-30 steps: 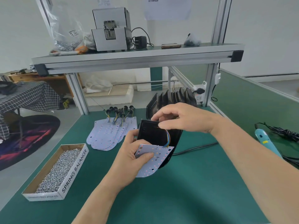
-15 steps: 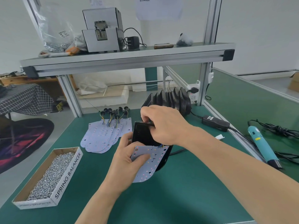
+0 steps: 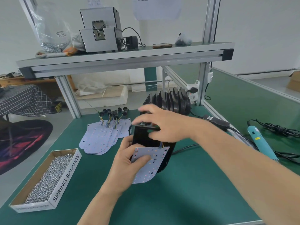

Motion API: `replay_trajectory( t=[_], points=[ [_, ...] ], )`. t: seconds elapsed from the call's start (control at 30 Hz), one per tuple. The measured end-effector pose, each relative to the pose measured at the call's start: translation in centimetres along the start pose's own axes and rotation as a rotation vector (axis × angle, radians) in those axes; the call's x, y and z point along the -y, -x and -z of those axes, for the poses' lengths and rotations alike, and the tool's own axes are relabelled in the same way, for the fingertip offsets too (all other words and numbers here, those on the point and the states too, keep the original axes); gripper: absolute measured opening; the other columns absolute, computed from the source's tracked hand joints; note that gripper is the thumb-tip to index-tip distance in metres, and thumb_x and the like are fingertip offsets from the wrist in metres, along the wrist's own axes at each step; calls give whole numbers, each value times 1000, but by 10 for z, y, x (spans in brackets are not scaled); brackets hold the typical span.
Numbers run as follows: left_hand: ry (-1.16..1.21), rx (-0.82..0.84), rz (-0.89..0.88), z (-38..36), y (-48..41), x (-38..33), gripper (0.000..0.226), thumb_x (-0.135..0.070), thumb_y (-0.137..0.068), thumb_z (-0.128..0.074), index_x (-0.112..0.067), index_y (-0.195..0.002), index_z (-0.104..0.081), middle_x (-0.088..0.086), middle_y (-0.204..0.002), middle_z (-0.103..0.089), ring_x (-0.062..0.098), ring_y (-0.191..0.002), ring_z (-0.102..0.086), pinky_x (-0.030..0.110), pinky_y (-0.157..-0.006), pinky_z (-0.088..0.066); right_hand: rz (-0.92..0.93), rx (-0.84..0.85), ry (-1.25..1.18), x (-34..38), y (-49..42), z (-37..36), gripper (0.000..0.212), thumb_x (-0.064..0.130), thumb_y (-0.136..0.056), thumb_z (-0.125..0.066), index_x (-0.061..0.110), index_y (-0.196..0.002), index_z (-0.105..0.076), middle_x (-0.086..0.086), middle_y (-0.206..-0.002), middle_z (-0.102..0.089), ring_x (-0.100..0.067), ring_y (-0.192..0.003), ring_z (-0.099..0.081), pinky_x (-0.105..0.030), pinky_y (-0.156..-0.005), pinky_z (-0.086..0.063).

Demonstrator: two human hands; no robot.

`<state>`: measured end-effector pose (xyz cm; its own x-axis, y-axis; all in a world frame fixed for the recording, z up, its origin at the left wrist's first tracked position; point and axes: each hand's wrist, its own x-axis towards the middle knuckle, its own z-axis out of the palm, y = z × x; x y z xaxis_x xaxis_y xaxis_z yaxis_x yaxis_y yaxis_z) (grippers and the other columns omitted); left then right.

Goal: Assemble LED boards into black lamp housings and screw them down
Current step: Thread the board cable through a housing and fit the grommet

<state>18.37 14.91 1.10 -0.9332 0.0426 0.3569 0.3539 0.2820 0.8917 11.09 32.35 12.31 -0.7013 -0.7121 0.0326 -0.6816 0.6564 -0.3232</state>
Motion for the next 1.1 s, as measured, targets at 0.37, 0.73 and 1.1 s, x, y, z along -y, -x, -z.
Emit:
replay_trajectory(
  t=[0.37,0.73,1.1],
  points=[
    [414,-16,216,11,-3,-17,27,-26,-63,-88,-17,-86,-78,12,-102,-73,22,-84,-72,32,-72,-60,-270,-89,-1156,-46,0,-19,62,56,-105,-35,12,-111,-78,-11,-108,-77,-20,-95,-73,-27,-86,-55],
    [559,-163,332,16,-16,-20,32,-21,-69,-80,-7,-98,-76,20,-105,-75,32,-88,-75,36,-70,-60,241,-803,-113,-10,29,-26,11,27,-90,-71,17,-91,-74,-2,-134,-53,-22,-140,-36,-33,-116,-27],
    [135,-119,29,3,-14,-19,23,-56,-87,-60,-49,-109,-55,-15,-103,-72,7,-95,-68,20,-78,-55,-75,-569,-547,-12,26,-40,20,15,-92,-71,22,-75,-67,13,-134,-51,-10,-115,-54,-28,-103,-39]
  ],
)
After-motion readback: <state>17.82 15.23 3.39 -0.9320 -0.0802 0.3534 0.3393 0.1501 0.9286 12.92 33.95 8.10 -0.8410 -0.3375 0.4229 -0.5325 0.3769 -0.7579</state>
